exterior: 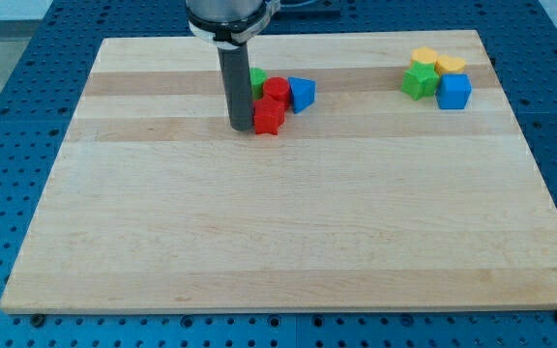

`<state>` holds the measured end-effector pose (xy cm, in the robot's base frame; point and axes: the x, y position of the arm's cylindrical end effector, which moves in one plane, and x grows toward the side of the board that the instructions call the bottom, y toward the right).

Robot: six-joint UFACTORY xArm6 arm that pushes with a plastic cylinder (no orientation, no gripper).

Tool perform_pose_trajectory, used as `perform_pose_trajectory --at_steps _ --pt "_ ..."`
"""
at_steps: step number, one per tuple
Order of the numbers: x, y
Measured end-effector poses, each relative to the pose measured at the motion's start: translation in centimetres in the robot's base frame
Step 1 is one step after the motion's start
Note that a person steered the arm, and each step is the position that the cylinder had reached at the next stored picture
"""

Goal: Slide the red star to the left of the green star

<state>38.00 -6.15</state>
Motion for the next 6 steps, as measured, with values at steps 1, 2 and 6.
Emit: perform_pose_trajectory --at_steps 1,2,6 --pt "-0.7 4.7" --pt "-3.7 10.9" --pt "-6.4 14.5"
